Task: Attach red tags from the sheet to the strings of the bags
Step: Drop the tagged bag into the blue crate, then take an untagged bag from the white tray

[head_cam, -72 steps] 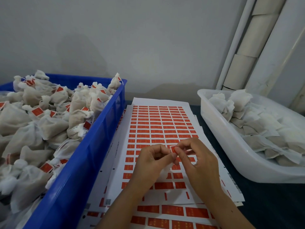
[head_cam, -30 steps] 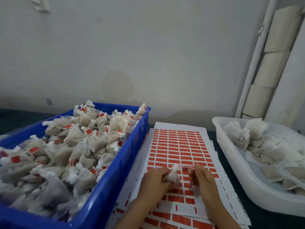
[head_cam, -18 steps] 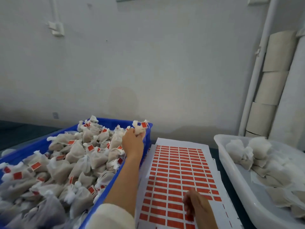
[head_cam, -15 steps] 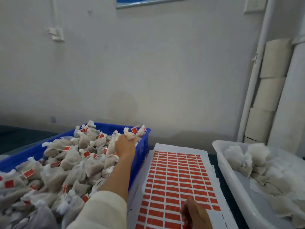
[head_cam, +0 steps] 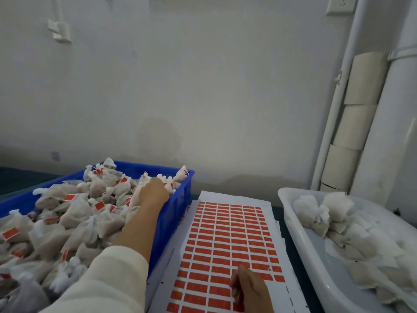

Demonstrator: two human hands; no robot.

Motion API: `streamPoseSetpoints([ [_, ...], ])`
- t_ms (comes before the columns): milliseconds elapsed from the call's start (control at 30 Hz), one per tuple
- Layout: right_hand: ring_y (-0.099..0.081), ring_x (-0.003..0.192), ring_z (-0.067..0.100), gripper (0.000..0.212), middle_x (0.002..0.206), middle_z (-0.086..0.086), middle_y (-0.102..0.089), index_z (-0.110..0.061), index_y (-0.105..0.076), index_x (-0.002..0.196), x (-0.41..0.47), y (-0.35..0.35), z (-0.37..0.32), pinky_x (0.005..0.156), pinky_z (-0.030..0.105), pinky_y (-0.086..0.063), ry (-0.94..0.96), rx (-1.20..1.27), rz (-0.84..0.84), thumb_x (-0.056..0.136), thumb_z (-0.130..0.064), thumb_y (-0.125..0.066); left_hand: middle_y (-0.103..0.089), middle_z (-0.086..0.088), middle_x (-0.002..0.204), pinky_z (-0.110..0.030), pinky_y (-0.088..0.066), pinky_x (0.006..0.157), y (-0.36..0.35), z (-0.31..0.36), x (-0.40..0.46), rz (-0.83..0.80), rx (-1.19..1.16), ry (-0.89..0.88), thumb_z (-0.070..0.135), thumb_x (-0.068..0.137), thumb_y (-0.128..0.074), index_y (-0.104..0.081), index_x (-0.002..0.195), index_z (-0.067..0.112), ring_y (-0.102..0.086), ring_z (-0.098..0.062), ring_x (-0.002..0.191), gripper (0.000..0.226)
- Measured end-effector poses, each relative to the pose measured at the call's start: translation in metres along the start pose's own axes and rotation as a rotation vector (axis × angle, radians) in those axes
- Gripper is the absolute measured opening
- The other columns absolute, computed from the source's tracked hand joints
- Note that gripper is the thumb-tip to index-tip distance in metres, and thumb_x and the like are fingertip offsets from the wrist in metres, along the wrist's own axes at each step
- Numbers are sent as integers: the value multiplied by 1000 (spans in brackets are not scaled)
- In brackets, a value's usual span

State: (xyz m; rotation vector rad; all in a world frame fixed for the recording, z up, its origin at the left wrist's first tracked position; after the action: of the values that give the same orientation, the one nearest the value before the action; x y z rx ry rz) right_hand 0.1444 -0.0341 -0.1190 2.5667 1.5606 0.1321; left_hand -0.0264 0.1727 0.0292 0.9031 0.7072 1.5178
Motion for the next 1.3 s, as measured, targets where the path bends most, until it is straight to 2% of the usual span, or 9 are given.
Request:
streamPoseSetpoints([
  [67,-56,51,9,42,55,-1,-59,-9,-54,69,-8,-3,-1,59,18,-49,40,-6,39,99,-29,-33,-47,-15,134,-42,-38,103,14,16,-5,2,4,6,25,92,-51,-27,139,5,-41,-32,126,56],
  [233,-54,55,10,36,62,1,-59,-10,-55,76,-23,-3,-14,61,18,-49,58,1,45,99,-28,-33,-59,-9,112,-37,-42,81,38,62,-49,242,-308,-196,11,88,-50,-45,117,7,-54,-30,103,30],
  [367,-62,65,11,28,74,1,-65,-14,-56,84,-27,-3,-14,69,17,-52,50,-11,92,98,-29,-37,-57,1,85,-27,-38,62,10,75,-111,109,-342,-345,22,93,-47,-49,95,18,-52,-15,75,5],
  [567,-63,59,1,22,64,-13,-65,-17,-55,87,-28,0,-18,59,9,-47,38,75,126,98,-26,-39,-63,3,86,-30,-52,71,-64,29,-154,-169,-377,-285,30,92,-52,-56,95,22,-60,-12,75,9],
  [633,-60,55,2,21,64,-10,-63,-17,-55,86,-26,1,-20,58,12,-49,40,77,144,98,-26,-41,-65,3,93,-26,-52,78,-84,14,-158,-175,-253,-243,34,92,-52,-55,94,24,-60,-11,78,10],
  [733,-54,57,4,19,71,-2,-60,-18,-54,84,-24,3,-23,61,15,-50,58,36,159,97,-24,-43,-64,8,92,-21,-48,71,-102,2,-160,-174,-335,-246,29,91,-53,-55,92,29,-60,-7,74,2],
  [867,-52,59,5,17,72,-3,-58,-20,-54,83,-21,6,-27,63,16,-50,95,11,165,97,-23,-45,-65,8,82,-22,-54,68,-121,-2,-156,-258,-409,-297,26,92,-54,-61,89,26,-62,-6,69,8],
  [1100,-62,71,7,7,89,-8,-60,-26,-51,90,-5,30,-67,64,10,-51,120,-185,261,96,-26,-47,-63,13,74,-16,-47,55,-133,1,-152,-291,-370,-303,27,91,-55,-60,84,28,-62,-6,63,9],
  [1300,-61,65,14,12,75,2,-59,-11,-56,85,29,95,-131,56,21,-52,137,-234,335,94,-9,-47,-62,14,73,-15,-40,51,-137,0,-150,-294,-333,-317,30,91,-54,-60,80,28,-60,-7,62,12],
])
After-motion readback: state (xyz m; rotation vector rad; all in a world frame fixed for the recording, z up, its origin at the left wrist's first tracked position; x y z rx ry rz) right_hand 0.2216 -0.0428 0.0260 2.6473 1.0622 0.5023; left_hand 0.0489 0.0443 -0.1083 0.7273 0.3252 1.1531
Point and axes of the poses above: each hand's wrist, its own x-axis towards the middle knuckle, its own y-axis out of the back of the hand, z = x × y, the point moved 1 cm from there along x, towards the middle knuckle
